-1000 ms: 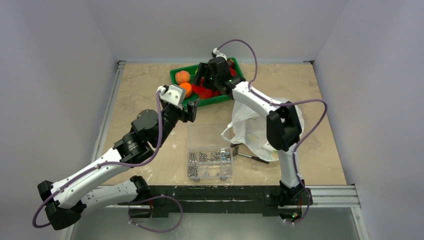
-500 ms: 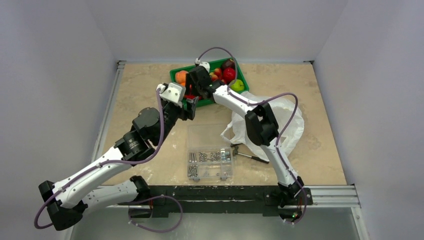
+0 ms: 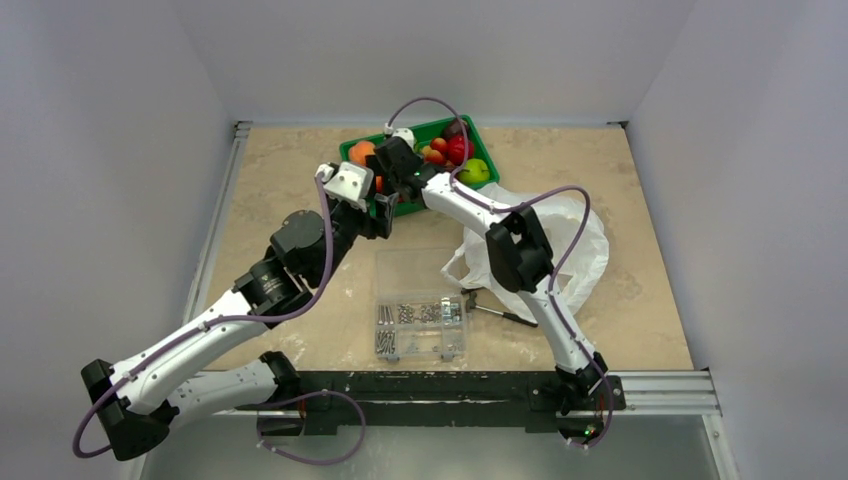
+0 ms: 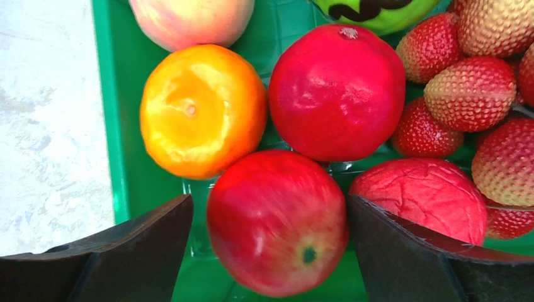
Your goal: Take the fake fruits out of the plastic bag
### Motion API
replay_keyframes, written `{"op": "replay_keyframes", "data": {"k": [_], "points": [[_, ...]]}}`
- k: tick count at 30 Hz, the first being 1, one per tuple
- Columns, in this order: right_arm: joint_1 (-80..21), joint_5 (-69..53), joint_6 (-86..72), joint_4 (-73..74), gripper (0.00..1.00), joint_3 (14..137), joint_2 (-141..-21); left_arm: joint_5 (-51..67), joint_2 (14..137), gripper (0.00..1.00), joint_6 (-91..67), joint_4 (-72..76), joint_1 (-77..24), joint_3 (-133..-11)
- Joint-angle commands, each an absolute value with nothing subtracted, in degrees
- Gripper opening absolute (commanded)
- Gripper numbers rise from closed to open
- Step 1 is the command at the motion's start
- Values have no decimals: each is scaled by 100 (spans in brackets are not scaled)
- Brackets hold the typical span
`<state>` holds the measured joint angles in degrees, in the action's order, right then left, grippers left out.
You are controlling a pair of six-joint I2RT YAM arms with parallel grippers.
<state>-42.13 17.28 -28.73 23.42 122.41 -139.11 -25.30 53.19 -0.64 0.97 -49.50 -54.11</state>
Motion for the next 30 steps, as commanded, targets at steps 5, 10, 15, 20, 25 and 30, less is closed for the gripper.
{"op": "replay_keyframes", "data": {"k": [5,10,15,20,25,30], "points": [[-4280,1691,-2492,2785,97,12768,-12850,-2501,5226,67,-178,167,-4802,-5513],[-4279,1792,-2286,2986,98,12086,-11878,-2564,5128,67,-158,175,-4762,-5494],[-4280,1854,-2308,2795,97,10094,-10250,-2498,5155,67,-227,168,-4729,-5502],[-4274,1026,-2476,2045,94,7941,-9116,-2521,5149,67,-229,134,-4712,-5503],[-4280,1284,-2549,2633,89,7408,-9422,-2527,5284,67,-179,115,-4711,-5506],[-4057,2831,-2825,3041,90,7126,-9481,-2479,5510,67,-114,94,-4711,-5532]]}}
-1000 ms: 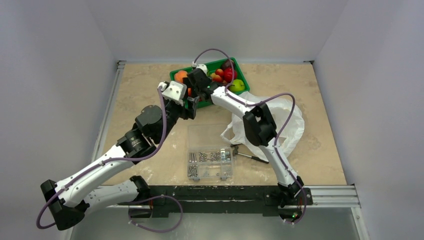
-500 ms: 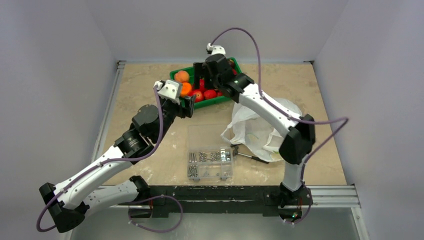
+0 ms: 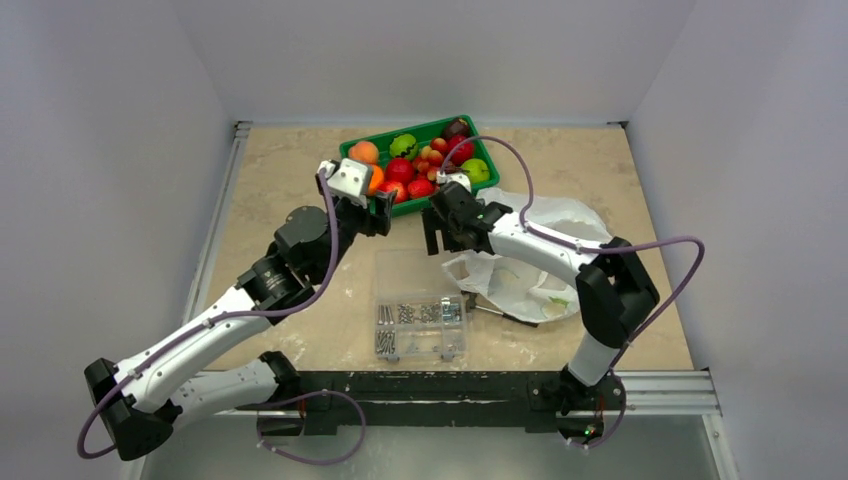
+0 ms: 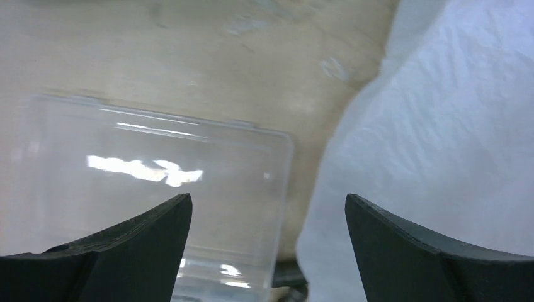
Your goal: Take the fake fruits out of the plastic bag
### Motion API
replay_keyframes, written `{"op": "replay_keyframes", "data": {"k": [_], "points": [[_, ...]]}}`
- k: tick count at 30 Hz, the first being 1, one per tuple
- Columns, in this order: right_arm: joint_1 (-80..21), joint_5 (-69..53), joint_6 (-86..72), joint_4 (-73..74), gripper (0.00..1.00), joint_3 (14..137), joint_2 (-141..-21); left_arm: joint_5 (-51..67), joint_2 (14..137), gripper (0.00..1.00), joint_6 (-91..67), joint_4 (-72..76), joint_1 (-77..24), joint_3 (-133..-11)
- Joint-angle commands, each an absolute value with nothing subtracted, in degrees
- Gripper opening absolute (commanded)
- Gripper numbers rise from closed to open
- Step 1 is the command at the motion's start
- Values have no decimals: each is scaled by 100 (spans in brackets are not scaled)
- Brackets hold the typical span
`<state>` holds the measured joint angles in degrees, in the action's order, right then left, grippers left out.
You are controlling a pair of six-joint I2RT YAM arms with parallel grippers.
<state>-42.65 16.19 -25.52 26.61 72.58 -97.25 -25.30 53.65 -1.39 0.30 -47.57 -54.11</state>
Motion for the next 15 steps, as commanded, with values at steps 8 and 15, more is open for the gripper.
{"op": "replay_keyframes", "data": {"k": [8,15], "points": [[-2214,3232,-3308,3236,90,6063,-8736,-2378,5654,67,-120,11,-4711,-5607],[-1876,3034,-3131,3041,91,5871,-7832,-2342,5727,68,-121,14,-4711,-5638]]}}
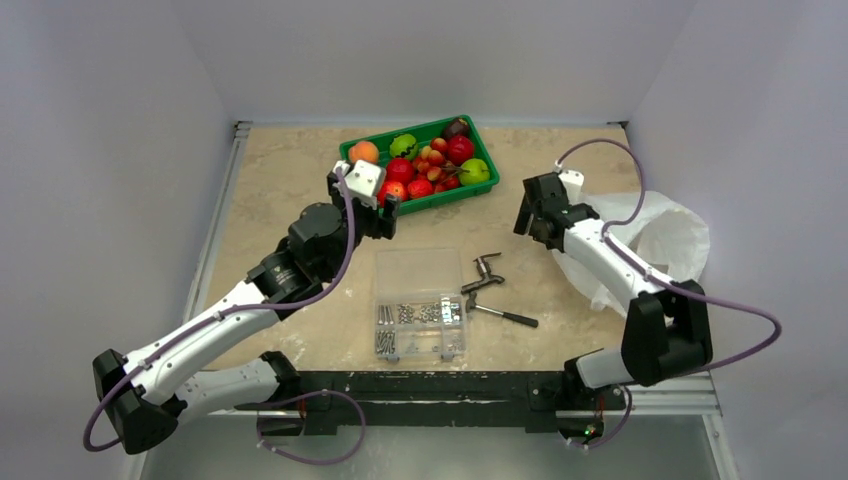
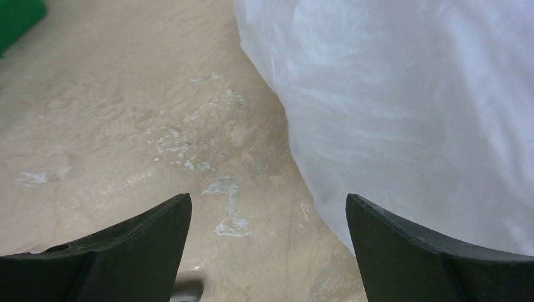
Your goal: Take the fake fruits out of the plastic bag
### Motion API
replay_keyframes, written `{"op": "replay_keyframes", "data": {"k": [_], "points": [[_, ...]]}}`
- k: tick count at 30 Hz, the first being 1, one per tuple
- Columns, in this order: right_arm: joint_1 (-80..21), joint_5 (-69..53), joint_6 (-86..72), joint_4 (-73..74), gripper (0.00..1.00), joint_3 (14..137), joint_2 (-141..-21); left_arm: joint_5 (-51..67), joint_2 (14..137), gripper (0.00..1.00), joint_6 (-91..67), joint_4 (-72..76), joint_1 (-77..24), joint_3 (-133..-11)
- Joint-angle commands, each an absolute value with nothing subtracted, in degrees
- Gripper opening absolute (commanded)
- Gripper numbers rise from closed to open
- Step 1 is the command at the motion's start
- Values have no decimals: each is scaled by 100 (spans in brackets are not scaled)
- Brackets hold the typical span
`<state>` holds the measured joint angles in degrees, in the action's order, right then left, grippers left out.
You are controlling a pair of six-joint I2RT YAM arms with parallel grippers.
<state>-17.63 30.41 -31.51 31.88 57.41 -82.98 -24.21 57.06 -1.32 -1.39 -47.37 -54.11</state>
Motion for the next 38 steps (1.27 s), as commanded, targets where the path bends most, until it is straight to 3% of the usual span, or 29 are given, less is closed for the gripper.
{"op": "replay_keyframes", "data": {"k": [1,8,12,19,24,30,38], "points": [[-1877,2929,-3057,3071,91,5950,-7718,-2345,5734,68,-122,11,-4711,-5636],[-1887,1830,-2305,2921,99,6311,-6309,-2228,5597,71,138,-311,-4711,-5682],[-1890,1475,-2051,3023,99,6764,-5547,-2149,5416,82,489,-289,-4711,-5615],[-1881,1671,-1908,3023,99,7294,-4315,-2452,5162,93,-344,-2795,-4711,-7651],[-1890,2255,-1647,2603,99,7286,-3496,-2712,4557,98,-878,-3412,-4711,-8362],[-1889,2963,-1573,2662,99,7644,-3466,-3209,3827,100,-1106,-3577,-4711,-8299],[-1888,2701,-1551,2737,99,7565,-3513,-3451,3677,100,-1076,-3709,-4711,-8235]]}}
